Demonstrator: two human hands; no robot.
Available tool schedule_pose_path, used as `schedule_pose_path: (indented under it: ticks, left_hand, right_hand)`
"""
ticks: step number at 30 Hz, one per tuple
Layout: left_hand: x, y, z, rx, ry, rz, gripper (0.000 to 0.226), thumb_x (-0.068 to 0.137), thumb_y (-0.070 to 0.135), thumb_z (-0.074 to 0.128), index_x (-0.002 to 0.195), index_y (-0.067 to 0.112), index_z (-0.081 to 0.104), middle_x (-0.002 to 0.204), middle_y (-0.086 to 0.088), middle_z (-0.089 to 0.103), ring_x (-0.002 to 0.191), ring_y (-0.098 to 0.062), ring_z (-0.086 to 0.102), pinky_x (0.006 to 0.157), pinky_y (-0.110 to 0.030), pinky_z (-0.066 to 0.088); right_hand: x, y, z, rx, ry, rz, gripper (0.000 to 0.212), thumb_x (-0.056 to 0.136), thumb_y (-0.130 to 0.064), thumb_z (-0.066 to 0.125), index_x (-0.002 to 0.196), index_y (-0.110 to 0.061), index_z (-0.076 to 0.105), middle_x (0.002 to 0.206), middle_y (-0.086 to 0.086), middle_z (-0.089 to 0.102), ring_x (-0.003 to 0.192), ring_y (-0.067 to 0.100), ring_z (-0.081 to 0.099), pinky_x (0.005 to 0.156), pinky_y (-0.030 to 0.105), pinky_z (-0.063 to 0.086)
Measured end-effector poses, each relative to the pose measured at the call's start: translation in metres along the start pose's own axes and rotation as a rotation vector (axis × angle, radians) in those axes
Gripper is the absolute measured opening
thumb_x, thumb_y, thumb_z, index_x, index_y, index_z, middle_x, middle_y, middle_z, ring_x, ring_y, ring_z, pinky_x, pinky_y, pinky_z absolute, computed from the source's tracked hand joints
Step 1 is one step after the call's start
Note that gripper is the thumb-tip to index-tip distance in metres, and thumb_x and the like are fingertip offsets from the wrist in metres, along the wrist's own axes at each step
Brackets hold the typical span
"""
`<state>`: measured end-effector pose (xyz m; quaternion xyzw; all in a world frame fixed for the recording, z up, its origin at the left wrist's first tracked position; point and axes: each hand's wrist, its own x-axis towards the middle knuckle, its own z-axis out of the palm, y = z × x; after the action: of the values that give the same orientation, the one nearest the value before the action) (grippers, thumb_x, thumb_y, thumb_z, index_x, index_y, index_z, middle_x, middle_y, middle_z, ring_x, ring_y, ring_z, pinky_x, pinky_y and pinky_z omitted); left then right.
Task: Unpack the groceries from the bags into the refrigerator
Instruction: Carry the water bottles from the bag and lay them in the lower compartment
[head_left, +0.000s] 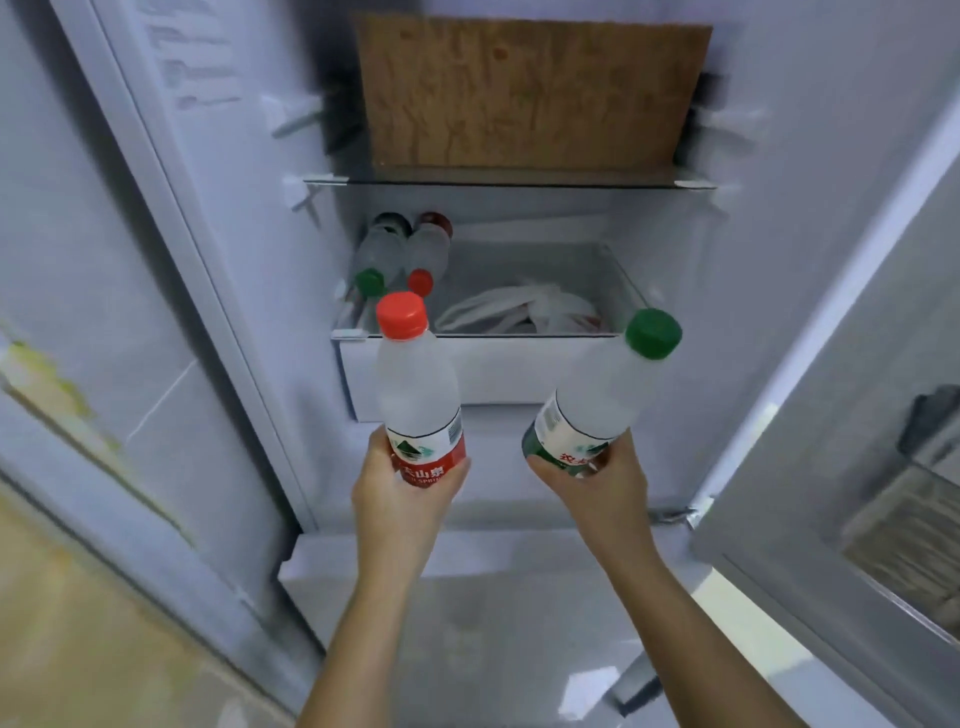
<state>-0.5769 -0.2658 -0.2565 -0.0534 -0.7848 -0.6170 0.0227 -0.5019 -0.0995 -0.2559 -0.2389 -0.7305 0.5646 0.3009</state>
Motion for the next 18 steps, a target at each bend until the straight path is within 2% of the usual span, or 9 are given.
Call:
schedule_pose_path:
  ticks: [3,5,7,10,12,15,18]
  left_hand:
    - [0.023,-0.012,0.008,0.019,-0.018,-0.015,0.048,0.066,0.024,0.087,0.102,0.03,0.054,0.088,0.017,0.066,0.077,0.009,0.06,0.057,-0.005,0.04]
    - [0.036,-0.018,0.012,0.018,-0.037,-0.021,0.047,0.067,0.024,0.086,0.099,0.033,0.052,0.085,0.019,0.064,0.076,0.009,0.059,0.057,-0.006,0.039]
    - [0.048,-0.024,0.015,0.027,-0.056,-0.034,0.048,0.068,0.023,0.086,0.099,0.034,0.051,0.084,0.021,0.061,0.077,0.007,0.058,0.06,-0.01,0.041]
    - [0.062,-0.035,0.02,0.038,-0.087,-0.057,0.053,0.067,0.024,0.087,0.104,0.034,0.05,0.089,0.019,0.061,0.083,-0.005,0.061,0.067,-0.018,0.043]
    - [0.07,-0.041,0.022,0.048,-0.092,-0.06,0.053,0.067,0.024,0.087,0.103,0.036,0.05,0.088,0.021,0.06,0.085,-0.008,0.062,0.067,-0.018,0.044]
    - [0.079,-0.049,0.026,0.069,-0.105,-0.065,0.053,0.066,0.028,0.087,0.104,0.037,0.052,0.091,0.021,0.063,0.089,-0.01,0.065,0.071,-0.023,0.047]
    - [0.086,-0.053,0.03,0.121,-0.129,-0.04,0.059,0.067,0.032,0.086,0.116,0.029,0.054,0.101,0.014,0.066,0.094,-0.011,0.064,0.079,-0.029,0.052]
  right_hand:
    - [0.016,0.008,0.015,-0.033,0.05,0.059,0.063,0.066,-0.016,0.09,0.113,-0.027,0.05,0.095,-0.022,0.061,0.077,-0.019,0.059,0.06,0.0,0.043]
    - [0.025,0.014,0.022,-0.058,0.05,0.081,0.063,0.066,-0.017,0.09,0.113,-0.028,0.049,0.096,-0.023,0.061,0.08,-0.014,0.059,0.061,0.0,0.043]
    - [0.033,0.02,0.028,-0.098,0.037,0.09,0.061,0.067,-0.018,0.089,0.111,-0.03,0.048,0.094,-0.024,0.06,0.082,-0.012,0.058,0.061,0.001,0.044]
    - [0.041,0.028,0.037,-0.154,-0.007,0.108,0.056,0.07,-0.019,0.087,0.104,-0.034,0.046,0.091,-0.026,0.058,0.079,-0.012,0.057,0.06,0.002,0.044]
    - [0.047,0.033,0.042,-0.178,-0.017,0.113,0.054,0.07,-0.018,0.087,0.099,-0.036,0.046,0.092,-0.024,0.06,0.081,-0.011,0.058,0.062,0.003,0.045]
    - [0.056,0.038,0.048,-0.218,-0.031,0.107,0.056,0.068,-0.018,0.088,0.107,-0.028,0.049,0.095,-0.022,0.061,0.086,-0.009,0.059,0.066,0.005,0.046]
    - [0.064,0.039,0.05,-0.249,-0.073,0.102,0.058,0.07,-0.021,0.087,0.113,-0.027,0.049,0.096,-0.024,0.059,0.086,-0.011,0.057,0.067,0.004,0.046]
